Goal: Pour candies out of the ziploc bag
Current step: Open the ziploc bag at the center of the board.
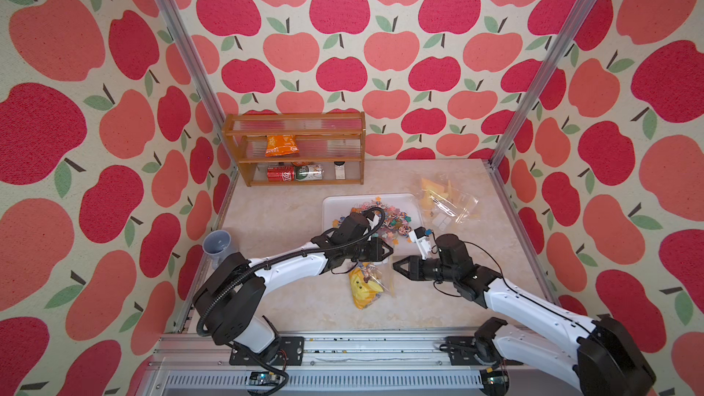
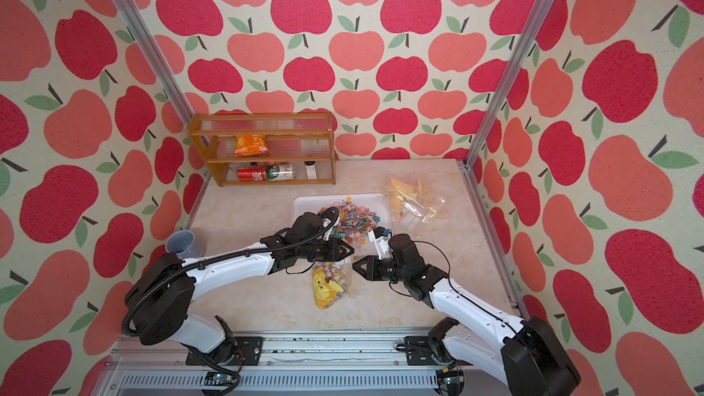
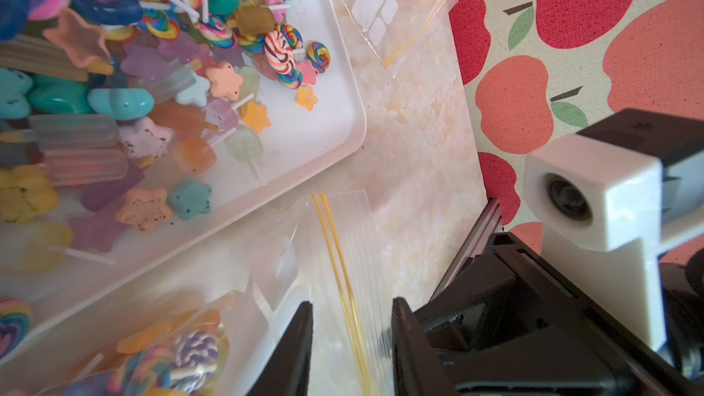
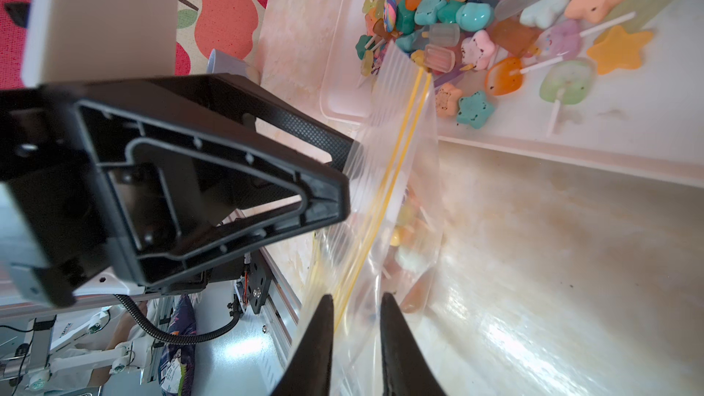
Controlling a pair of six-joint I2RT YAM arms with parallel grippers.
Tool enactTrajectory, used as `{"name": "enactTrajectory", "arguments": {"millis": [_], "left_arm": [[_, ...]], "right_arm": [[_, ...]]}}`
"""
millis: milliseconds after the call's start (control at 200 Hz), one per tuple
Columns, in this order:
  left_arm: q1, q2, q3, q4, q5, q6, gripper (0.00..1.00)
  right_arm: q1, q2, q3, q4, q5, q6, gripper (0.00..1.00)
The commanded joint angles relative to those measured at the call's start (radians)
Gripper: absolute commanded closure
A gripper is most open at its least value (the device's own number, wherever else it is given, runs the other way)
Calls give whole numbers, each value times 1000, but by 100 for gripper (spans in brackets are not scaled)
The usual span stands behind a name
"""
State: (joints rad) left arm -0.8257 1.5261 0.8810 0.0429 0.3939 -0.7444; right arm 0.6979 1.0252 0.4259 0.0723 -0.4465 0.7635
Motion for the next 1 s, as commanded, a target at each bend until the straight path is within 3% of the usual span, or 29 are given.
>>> {"name": "enactTrajectory", "arguments": {"millis": [0,625,995], "left_arm": [[-3,-3,-21,6,4,-14,67],[-1,5,-34,41,14,-21,67],[-2,3,-39,49,11,-24,67]], "right_arm": [[-5,-17,14,-26,0,-17,76],[-10,-90,55,-100,23,-29,75],[-10,-41,67,-58,40,-23,75]]}}
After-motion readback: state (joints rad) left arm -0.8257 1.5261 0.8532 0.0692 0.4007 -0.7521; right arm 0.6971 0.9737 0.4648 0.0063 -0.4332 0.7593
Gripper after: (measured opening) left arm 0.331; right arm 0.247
